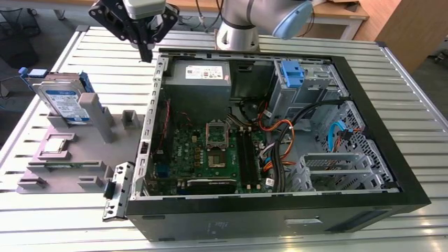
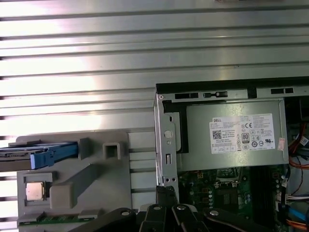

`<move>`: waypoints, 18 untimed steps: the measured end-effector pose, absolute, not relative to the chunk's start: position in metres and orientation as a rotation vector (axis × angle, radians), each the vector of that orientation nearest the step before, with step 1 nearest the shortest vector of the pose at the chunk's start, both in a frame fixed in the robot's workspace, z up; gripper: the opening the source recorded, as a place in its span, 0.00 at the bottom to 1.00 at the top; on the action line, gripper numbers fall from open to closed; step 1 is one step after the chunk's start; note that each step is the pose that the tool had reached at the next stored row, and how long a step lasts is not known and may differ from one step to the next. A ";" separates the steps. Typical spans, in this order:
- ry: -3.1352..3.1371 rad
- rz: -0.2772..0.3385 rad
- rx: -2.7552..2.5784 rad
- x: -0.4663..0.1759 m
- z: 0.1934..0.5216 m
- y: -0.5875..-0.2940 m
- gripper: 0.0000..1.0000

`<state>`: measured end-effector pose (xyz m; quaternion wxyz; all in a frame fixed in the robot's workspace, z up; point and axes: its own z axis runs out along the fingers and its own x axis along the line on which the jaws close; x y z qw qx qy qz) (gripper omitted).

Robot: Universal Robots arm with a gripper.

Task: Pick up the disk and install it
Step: 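Reach for the disk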

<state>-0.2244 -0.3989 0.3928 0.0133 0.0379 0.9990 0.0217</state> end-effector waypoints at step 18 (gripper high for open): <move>3.112 0.068 0.118 -0.248 0.392 -0.399 0.11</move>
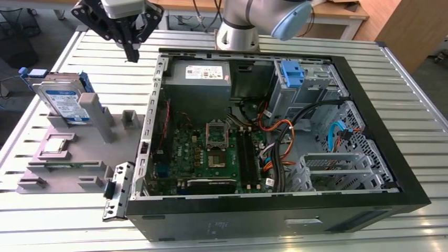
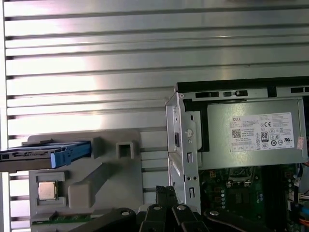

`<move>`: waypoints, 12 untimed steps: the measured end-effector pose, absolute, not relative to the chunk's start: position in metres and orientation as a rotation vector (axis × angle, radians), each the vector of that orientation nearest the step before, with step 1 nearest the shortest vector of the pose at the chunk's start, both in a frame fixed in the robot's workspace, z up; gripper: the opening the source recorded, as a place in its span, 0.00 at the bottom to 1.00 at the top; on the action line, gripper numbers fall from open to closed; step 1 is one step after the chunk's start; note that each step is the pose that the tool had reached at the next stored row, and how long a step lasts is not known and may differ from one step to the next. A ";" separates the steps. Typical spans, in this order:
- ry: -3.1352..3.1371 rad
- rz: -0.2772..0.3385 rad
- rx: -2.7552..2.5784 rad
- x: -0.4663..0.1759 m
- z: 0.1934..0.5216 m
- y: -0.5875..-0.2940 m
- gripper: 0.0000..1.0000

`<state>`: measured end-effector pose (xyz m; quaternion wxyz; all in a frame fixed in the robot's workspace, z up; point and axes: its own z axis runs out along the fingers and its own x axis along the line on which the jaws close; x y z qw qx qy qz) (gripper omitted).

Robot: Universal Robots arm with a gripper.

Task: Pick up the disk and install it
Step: 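Reach for the disk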

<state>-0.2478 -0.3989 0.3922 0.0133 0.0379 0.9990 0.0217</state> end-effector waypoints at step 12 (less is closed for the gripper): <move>3.112 0.068 0.118 -0.257 0.392 -0.399 0.11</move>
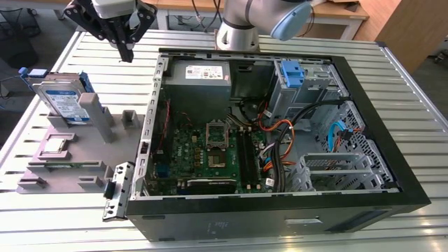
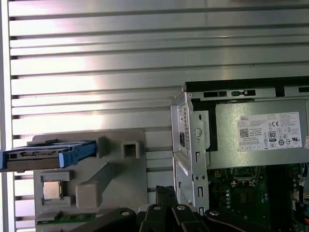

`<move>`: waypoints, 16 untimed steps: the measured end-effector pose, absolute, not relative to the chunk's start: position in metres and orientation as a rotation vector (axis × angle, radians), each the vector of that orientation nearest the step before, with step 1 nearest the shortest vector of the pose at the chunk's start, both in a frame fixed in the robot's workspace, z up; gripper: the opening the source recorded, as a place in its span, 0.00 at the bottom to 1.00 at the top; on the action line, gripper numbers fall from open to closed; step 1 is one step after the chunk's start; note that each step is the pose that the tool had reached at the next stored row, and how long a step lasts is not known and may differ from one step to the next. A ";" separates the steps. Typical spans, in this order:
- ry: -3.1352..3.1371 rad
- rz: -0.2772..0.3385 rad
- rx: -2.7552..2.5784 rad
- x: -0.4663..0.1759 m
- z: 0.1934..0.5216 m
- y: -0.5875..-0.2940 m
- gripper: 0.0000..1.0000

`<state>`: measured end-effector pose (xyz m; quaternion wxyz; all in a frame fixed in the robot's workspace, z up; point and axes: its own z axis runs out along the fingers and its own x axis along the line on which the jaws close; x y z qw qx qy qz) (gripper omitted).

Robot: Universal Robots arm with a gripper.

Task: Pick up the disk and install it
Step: 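Reach for the disk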

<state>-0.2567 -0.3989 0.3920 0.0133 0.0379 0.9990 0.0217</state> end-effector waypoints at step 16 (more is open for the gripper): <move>3.112 0.068 0.118 -0.263 0.392 -0.399 0.11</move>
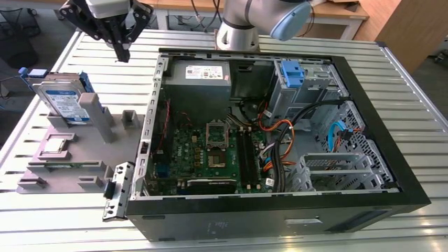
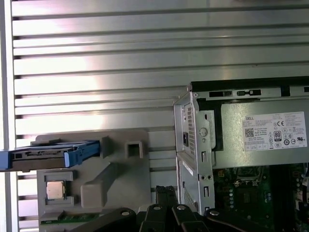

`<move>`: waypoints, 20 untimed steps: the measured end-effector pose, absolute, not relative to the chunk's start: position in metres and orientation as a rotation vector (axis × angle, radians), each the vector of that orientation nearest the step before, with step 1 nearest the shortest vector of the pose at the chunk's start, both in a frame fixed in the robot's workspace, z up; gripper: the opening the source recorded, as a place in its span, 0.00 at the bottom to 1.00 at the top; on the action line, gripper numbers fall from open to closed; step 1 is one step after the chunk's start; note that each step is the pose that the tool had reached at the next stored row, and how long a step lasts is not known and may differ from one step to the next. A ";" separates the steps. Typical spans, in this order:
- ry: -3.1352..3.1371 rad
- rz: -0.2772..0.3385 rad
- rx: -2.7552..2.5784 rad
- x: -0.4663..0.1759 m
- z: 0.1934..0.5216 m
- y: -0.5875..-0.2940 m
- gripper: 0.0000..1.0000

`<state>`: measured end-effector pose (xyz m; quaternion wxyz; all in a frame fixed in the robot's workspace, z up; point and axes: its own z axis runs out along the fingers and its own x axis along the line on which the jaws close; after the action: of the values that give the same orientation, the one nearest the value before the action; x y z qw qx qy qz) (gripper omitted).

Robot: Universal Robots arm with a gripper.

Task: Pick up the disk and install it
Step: 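Reach for the disk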

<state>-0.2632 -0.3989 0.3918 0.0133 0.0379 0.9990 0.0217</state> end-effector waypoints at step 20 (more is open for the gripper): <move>3.112 0.068 0.118 -0.282 0.391 -0.399 0.11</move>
<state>-0.2825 -0.3989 0.3909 0.0133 0.0379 0.9990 0.0217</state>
